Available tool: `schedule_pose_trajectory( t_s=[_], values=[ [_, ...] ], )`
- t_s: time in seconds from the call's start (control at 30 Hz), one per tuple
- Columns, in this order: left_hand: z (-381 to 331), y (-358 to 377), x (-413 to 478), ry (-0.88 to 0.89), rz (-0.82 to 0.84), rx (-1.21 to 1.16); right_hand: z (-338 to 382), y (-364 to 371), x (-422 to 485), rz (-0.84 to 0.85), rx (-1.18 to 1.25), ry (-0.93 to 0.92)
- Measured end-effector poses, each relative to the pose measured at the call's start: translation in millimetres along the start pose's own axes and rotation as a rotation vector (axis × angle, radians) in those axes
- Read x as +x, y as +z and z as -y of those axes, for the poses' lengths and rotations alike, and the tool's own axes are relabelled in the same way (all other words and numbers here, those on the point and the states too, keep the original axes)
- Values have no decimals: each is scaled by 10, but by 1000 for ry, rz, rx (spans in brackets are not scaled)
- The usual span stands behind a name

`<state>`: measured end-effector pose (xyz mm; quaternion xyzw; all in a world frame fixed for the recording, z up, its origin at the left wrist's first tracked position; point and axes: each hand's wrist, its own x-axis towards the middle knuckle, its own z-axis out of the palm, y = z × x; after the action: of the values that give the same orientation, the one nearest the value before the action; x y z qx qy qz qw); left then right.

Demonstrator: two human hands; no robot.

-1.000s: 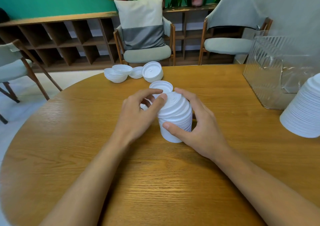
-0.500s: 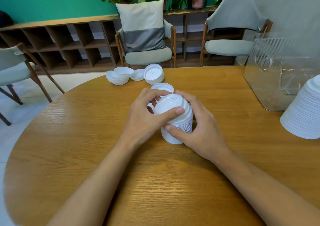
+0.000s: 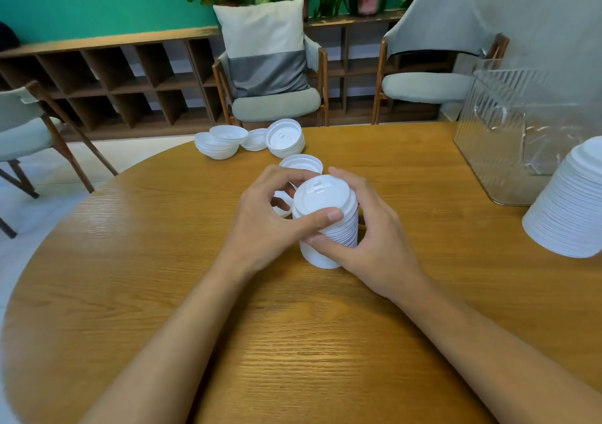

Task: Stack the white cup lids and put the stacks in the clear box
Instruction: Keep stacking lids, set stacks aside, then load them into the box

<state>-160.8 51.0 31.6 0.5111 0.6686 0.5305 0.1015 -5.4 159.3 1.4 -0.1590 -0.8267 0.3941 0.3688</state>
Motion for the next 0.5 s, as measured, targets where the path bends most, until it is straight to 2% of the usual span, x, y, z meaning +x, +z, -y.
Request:
schedule_pose_trajectory(
  t_s=[0.17,0.33,0.5],
  values=[
    [-3,-48,10,-20,154,-125,-4,0,1,2,4,-5],
    [-21,-30,14,0,63,-104,13,-15,-1,31,23,19],
    [11,-31,26,3,90,-86,-12,-17,-13,42,-3,23]
  ],
)
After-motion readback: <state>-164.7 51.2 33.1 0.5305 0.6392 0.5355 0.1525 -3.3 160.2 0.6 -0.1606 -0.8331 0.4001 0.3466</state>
